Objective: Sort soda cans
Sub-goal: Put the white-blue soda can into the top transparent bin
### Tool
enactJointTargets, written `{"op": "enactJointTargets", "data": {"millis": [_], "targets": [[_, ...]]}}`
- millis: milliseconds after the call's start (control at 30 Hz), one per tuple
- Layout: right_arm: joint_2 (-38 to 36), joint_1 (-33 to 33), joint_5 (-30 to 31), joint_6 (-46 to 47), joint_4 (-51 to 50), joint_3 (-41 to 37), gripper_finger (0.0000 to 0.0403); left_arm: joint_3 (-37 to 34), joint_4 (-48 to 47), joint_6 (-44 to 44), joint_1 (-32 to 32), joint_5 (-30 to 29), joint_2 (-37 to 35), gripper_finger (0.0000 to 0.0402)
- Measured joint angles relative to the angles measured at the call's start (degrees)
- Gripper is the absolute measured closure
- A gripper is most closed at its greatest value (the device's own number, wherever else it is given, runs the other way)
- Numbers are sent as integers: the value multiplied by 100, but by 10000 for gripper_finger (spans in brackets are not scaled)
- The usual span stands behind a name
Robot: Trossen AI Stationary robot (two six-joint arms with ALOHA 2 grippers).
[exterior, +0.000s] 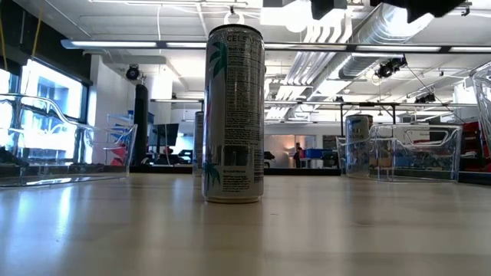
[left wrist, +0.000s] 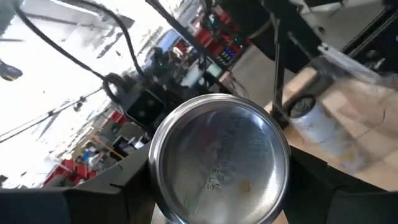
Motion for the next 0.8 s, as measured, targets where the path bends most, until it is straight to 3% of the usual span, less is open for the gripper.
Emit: {"op": "enactJointTargets", "data": {"millis": [333,567,800], "targets": [[708,153,-102,325,2746,-739,81,9,322,383,-220,-42,-31,154],[1321,159,-387,667,2780,-153,82,9,378,397,-161,20,-31,154],[1398,155,-663,704,2757,-1,99,20,376,370,-188,64,-34,154]]}}
